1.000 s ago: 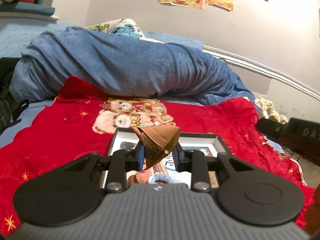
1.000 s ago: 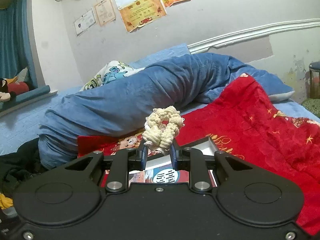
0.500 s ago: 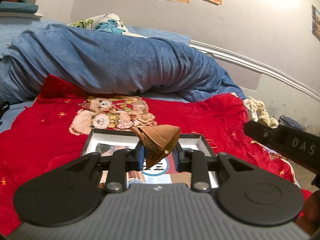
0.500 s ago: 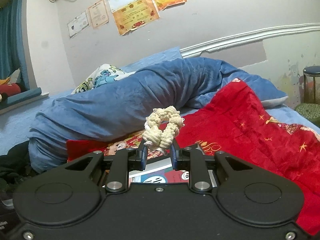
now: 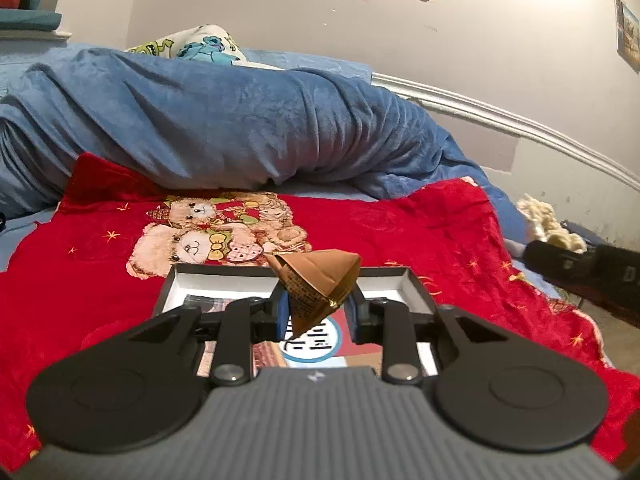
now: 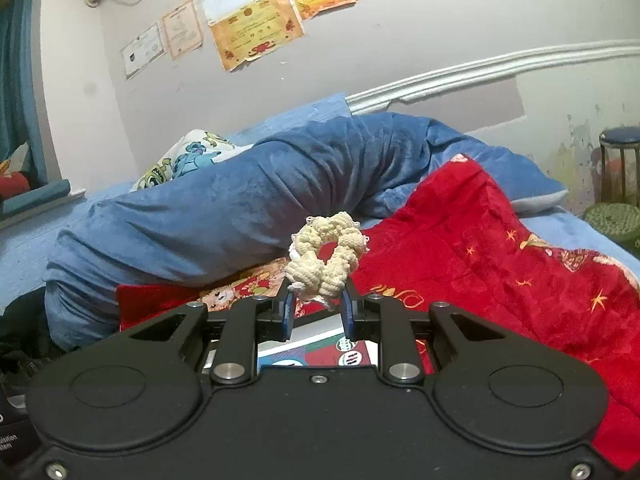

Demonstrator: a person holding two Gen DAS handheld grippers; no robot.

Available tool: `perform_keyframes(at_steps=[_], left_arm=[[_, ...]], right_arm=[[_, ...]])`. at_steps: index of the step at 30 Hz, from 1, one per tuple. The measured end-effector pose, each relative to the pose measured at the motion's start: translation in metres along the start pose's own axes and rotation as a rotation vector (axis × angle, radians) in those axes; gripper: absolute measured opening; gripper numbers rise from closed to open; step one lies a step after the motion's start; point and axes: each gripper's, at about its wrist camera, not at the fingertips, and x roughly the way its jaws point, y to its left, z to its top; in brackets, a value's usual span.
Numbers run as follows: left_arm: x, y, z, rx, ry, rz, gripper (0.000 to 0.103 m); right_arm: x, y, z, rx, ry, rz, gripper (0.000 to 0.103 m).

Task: Organize objects
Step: 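Carry both held items over the black box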

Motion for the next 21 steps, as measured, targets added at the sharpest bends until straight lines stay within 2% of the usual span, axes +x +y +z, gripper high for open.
perform_keyframes(at_steps=[7,11,15,21], left_arm=[[0.02,0.011,-0.005,0.027,0.048,0.021,0.033],[0.03,0.011,-0.011,0.021,0.093,-0.003,0.034],[0.038,0.005,-0.023,0.057,0.134,0.005,0.034],[0.049,0.001,-0.04,0.076,0.179,-0.006,0.033]], right_arm=[[0.024,-0.009,-0.005,0.015,0.061,0.06,0.022],[0.044,-0.005,-0.015,0.022,0.153,0.087,0.022],[0.064,-0.012,-0.028,0.088,0.267,0.128,0.022],[0.089,-0.011,-0.046,0.079,0.35,0.127,0.022]])
